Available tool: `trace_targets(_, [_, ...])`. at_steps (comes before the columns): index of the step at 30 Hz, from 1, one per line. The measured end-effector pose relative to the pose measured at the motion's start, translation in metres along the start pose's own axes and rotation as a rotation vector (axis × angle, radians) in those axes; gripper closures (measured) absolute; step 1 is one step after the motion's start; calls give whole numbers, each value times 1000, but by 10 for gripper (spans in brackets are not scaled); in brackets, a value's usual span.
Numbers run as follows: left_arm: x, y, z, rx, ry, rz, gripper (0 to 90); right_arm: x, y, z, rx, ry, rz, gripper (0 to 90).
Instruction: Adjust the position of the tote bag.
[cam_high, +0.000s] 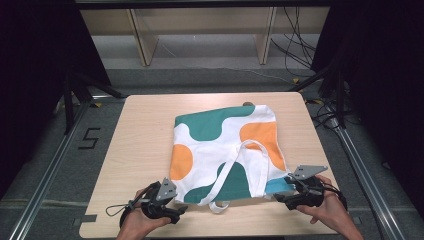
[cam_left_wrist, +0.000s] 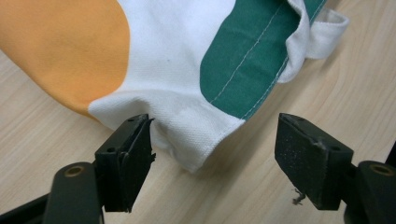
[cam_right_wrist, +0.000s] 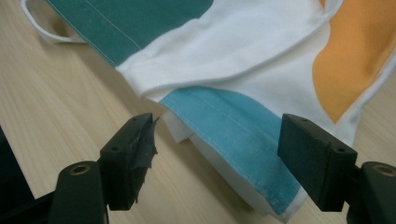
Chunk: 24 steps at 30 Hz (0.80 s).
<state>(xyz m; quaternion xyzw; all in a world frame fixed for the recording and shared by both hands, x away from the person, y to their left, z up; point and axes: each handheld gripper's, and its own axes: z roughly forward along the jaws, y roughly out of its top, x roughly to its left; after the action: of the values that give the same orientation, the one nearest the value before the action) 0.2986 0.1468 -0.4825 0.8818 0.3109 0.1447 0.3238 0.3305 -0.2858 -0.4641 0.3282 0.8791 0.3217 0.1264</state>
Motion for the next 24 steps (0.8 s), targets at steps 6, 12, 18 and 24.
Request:
trace_targets(6, [3, -5, 6, 46, 66, 11, 260, 2, -2, 7, 57, -59, -81, 289])
trace_targets(12, [3, -4, 9, 41, 81, 40, 285, 4, -3, 13, 93, -124, -90, 302])
trace_targets(18, [11, -5, 8, 8, 81, 43, 342, 3, -1, 15, 107, -133, -113, 336])
trace_targets(24, [15, -6, 8, -9, 87, 36, 381, 2, -1, 18, 102, -143, -120, 382])
